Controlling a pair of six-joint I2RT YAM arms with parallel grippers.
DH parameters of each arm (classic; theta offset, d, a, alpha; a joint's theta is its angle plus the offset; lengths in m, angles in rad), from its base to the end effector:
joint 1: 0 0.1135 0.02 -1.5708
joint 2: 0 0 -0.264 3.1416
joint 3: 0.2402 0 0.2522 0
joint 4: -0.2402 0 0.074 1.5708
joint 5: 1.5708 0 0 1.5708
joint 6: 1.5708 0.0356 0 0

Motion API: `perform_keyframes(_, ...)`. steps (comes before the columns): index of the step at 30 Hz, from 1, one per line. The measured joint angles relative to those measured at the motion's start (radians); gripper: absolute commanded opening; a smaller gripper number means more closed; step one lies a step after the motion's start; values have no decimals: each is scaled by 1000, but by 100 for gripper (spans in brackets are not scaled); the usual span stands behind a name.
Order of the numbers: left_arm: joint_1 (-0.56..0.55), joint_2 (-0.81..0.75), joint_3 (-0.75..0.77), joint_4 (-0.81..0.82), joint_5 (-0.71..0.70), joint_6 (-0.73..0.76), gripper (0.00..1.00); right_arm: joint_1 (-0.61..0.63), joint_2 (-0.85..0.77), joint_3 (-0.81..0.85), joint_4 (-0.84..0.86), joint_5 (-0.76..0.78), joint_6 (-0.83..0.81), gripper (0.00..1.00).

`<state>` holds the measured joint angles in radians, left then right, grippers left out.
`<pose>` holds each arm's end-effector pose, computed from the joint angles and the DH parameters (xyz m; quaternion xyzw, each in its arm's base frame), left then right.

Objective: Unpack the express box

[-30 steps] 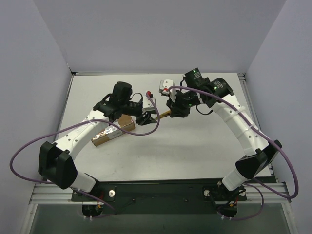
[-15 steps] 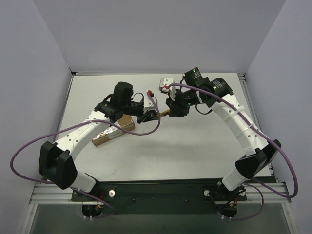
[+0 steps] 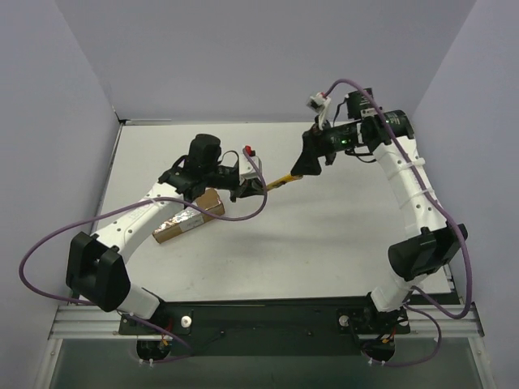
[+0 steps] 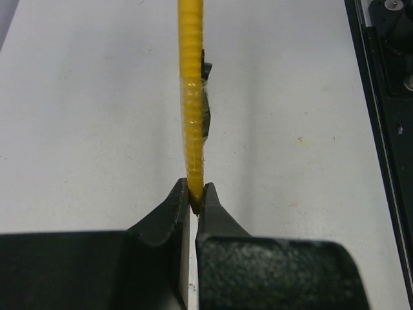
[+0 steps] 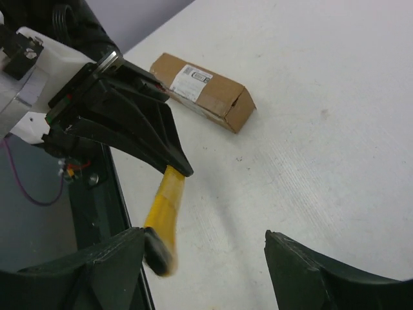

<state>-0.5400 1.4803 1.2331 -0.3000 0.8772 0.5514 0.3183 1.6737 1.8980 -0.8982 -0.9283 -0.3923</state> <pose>0.2698 -0.1936 0.3243 0.5875 0.5667 -0.3677 0.4455 0.3207 0.1357 0.4296 -0.4623 0.6879 0.3888 0.4024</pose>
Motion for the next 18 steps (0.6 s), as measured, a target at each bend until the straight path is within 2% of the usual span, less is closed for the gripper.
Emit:
perform_keyframes(4,9,2,0,40,22,-36,0,-133,4,13,14,-111,35,75)
perform_keyframes(7,9,16,0,89,47,-80,0,-152,-13,-2,21,-134,16,73)
perform_keyframes(18,6,117,27,263,135,-288,0,11,-157,-118,5,-98,-174,68)
